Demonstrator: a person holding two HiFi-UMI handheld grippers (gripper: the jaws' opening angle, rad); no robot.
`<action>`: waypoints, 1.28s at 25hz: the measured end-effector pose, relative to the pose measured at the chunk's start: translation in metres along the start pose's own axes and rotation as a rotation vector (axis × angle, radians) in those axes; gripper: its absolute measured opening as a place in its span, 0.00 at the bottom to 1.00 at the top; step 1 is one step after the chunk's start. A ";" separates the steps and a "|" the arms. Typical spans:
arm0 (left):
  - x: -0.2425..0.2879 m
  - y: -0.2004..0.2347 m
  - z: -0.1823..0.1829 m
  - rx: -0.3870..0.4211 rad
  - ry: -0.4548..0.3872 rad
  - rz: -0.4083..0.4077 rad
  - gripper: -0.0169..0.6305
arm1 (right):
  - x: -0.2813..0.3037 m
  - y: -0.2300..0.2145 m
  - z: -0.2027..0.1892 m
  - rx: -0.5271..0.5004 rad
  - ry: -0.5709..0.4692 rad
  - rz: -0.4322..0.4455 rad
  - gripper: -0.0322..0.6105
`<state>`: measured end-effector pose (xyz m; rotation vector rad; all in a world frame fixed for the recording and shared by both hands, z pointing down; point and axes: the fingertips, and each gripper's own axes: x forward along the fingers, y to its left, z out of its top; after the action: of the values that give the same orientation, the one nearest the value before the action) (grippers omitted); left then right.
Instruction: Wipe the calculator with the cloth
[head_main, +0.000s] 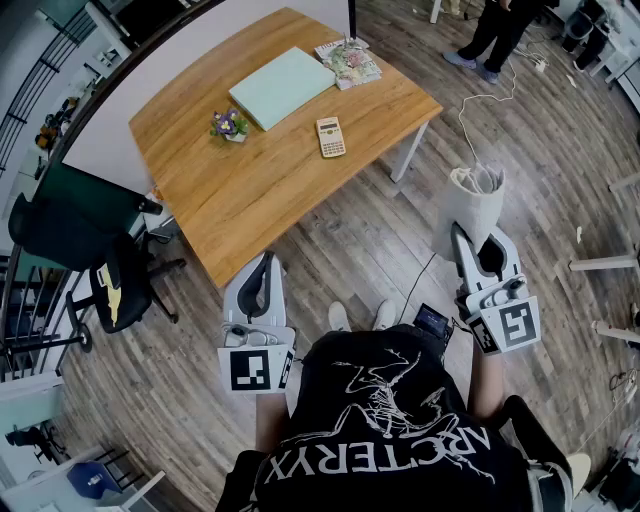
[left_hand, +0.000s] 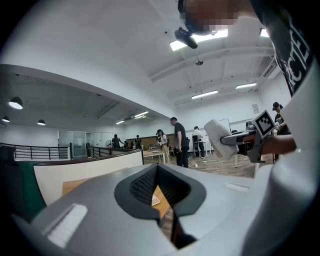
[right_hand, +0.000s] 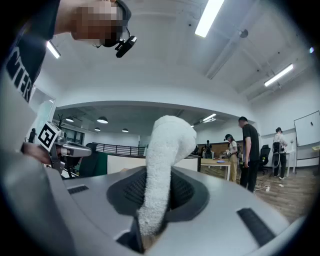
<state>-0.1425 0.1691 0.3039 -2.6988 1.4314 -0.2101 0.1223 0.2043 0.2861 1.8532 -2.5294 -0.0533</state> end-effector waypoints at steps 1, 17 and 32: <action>-0.001 -0.001 0.001 0.001 0.000 0.001 0.03 | -0.001 0.000 0.000 -0.006 0.004 0.002 0.20; -0.001 -0.010 0.004 0.005 -0.006 0.009 0.03 | -0.004 0.004 0.002 -0.041 0.011 0.036 0.20; 0.015 -0.034 0.003 0.006 0.007 0.057 0.03 | -0.005 -0.023 -0.006 -0.011 0.009 0.090 0.20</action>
<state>-0.1056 0.1757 0.3073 -2.6511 1.5041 -0.2199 0.1459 0.2018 0.2915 1.7290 -2.5975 -0.0589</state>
